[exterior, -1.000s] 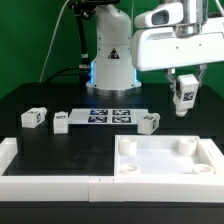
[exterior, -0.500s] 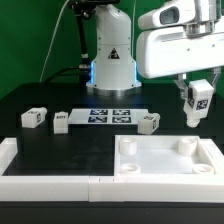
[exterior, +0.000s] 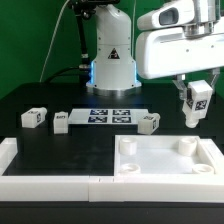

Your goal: Assemble one leg

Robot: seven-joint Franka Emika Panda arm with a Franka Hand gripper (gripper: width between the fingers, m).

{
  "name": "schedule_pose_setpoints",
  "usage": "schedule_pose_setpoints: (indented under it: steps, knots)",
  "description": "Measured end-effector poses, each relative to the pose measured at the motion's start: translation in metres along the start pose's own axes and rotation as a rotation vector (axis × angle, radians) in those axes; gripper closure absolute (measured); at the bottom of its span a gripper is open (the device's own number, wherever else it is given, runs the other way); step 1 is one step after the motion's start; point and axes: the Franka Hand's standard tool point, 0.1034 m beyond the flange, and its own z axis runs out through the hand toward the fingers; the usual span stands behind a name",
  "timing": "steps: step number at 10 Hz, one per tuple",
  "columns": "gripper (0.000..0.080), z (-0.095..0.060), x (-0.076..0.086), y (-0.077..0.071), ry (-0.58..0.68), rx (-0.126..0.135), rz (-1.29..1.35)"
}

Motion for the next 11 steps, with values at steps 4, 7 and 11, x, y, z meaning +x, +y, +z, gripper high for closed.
schedule_pose_setpoints:
  steps: [4,7,11]
  knots:
    - [0.0508,0.012,0.048,0.009,0.053,0.011,-0.024]
    - [0.0508,0.013,0.065,0.020,0.204,-0.027,-0.086]
    - [0.0508,0.018,0.053,0.036,0.418,-0.107,-0.121]
